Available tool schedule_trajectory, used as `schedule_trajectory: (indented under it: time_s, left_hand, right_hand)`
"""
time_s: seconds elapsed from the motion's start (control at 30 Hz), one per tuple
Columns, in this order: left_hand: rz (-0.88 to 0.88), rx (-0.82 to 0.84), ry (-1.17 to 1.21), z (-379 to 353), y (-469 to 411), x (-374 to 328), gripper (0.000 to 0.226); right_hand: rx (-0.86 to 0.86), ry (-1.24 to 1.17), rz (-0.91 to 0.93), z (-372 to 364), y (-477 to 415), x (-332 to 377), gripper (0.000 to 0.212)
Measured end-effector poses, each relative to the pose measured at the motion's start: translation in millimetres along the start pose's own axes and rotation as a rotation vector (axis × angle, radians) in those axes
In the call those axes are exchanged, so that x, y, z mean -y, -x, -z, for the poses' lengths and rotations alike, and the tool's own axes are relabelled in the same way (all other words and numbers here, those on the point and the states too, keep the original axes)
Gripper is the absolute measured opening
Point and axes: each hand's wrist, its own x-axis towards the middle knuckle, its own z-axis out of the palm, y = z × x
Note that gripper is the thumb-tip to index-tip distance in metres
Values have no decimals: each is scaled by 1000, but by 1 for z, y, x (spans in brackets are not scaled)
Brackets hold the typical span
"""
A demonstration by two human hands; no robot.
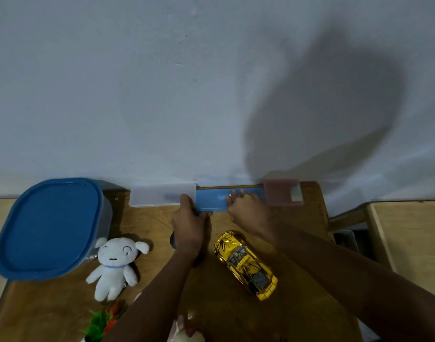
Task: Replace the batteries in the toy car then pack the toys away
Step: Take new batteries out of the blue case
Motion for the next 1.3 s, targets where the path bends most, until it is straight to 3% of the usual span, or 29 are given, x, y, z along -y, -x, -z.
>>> schedule_trajectory:
  time_s: [0.17,0.3,0.47,0.6,0.67,0.77,0.87,1.03,1.17,1.3]
  left_hand:
    - [-2,4,28,1,-1,1,43]
    - [-29,29,26,0,1,1,40]
    - [-32,84,-27,-1,2,5,28]
    - [-48,82,-37,2,0,10,18]
    - [-51,91,-40,3,-2,10,17]
    - [-52,108,-43,5,-5,9,15]
    - [-52,117,-54,7,-5,9,14]
    - [-40,134,-67,8,-7,9,15]
    - [-35,160,-53,10,-6,5,31]
    - [-31,157,-53,10,-7,4,30]
  right_hand:
    - [-45,-257,13,21,-3,-28,25]
    - [-147,-658,-5,36,-11,-63,29]
    - [-475,-278,-121,25,-2,-55,7]
    - [-623,-313,-257,15,11,-49,8]
    - [-562,-372,-232,12,16,-45,10]
    - [-298,-407,-193,5,22,-40,13]
    - [-184,-294,-223,-4,19,-41,7]
    - [-36,-221,-187,-4,7,-32,17]
    - [-46,-432,-254,-4,0,-34,20]
    - [-61,-655,-268,-3,-2,-36,28]
